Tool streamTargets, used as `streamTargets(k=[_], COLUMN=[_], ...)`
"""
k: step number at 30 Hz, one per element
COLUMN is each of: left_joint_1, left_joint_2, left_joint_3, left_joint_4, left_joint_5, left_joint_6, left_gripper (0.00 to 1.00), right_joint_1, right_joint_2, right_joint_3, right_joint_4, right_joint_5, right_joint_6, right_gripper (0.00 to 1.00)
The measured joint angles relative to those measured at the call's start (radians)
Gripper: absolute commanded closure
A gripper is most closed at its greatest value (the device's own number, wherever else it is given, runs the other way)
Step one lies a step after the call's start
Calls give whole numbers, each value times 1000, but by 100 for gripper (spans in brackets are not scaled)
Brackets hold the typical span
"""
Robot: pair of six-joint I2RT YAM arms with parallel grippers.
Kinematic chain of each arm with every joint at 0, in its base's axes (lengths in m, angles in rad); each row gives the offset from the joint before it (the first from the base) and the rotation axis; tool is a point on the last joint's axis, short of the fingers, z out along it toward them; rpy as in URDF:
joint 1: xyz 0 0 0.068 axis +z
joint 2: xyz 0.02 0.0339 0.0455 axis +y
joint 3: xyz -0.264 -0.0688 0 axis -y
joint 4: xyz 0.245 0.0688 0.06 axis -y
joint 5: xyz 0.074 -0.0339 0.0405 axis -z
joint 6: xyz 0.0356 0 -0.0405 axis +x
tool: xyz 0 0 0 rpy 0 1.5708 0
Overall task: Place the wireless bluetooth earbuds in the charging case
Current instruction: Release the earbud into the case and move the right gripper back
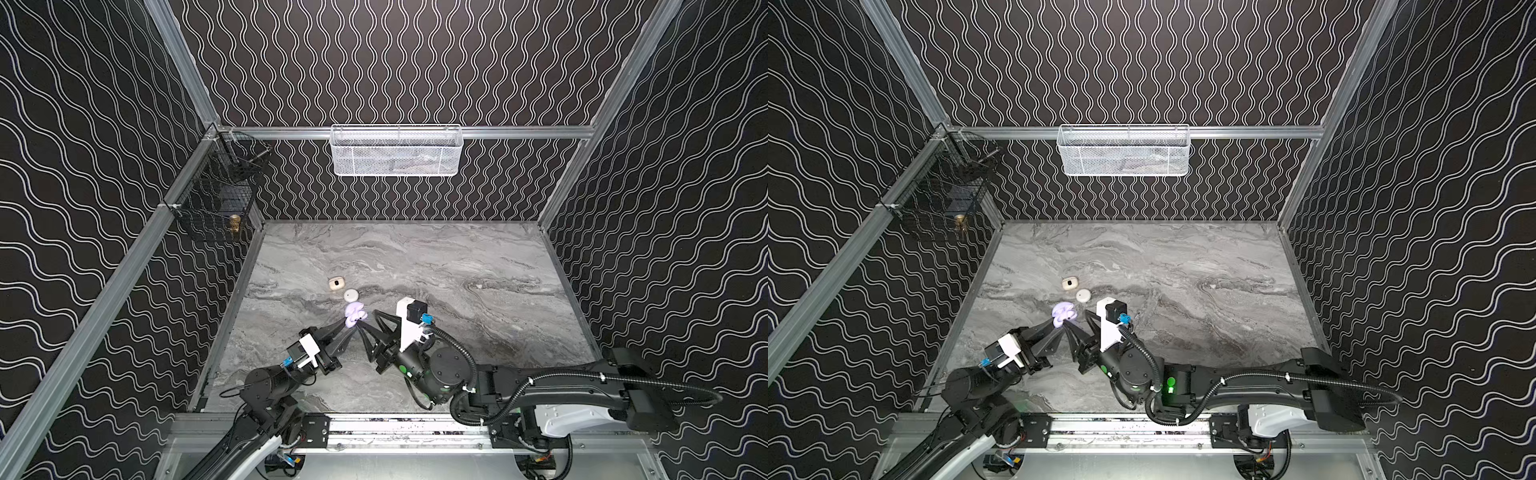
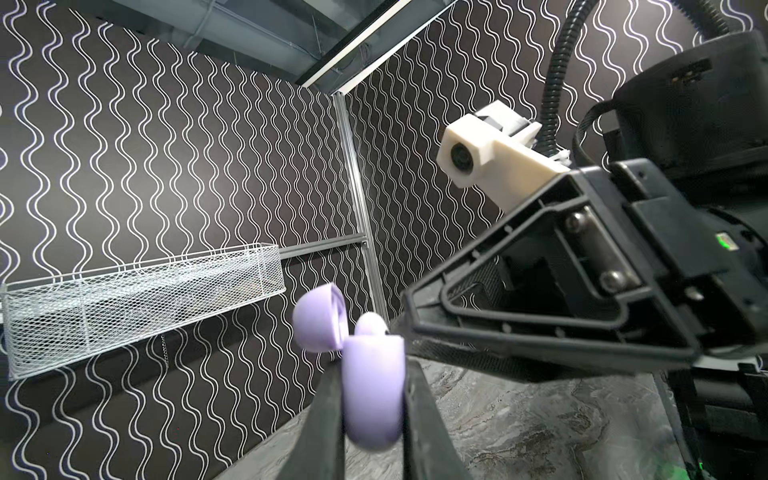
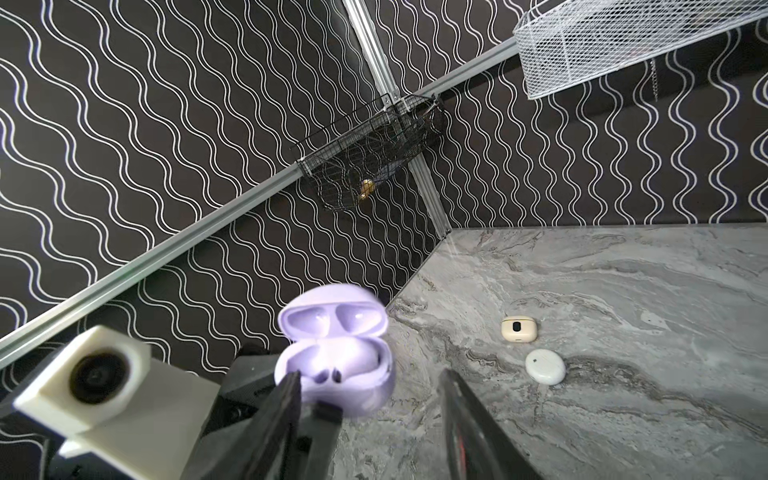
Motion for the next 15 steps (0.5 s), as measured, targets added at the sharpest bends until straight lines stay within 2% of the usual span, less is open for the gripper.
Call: streamTargets(k=[3, 8, 11, 15], left_joint_1=[0, 0, 0, 0], left_joint_2=[-34, -137, -201, -197], left_joint_3=[2, 6, 10, 38], left_joint_4=[-34, -154, -240, -345], left_joint_5=[4, 7, 6, 7], left_joint_6=[3, 27, 48, 72], left_gripper=[100, 100, 100, 100], right_joint_1=[0, -44, -182, -429], right_joint_2=[-66, -154, -170, -126], right_joint_3=[-1, 3, 1, -26], right_joint_4=[-52, -215, -360, -506], right_joint_5=[8, 114, 113, -3], right_joint_6=[0, 10, 89, 202], right_gripper=[35, 34, 35, 36])
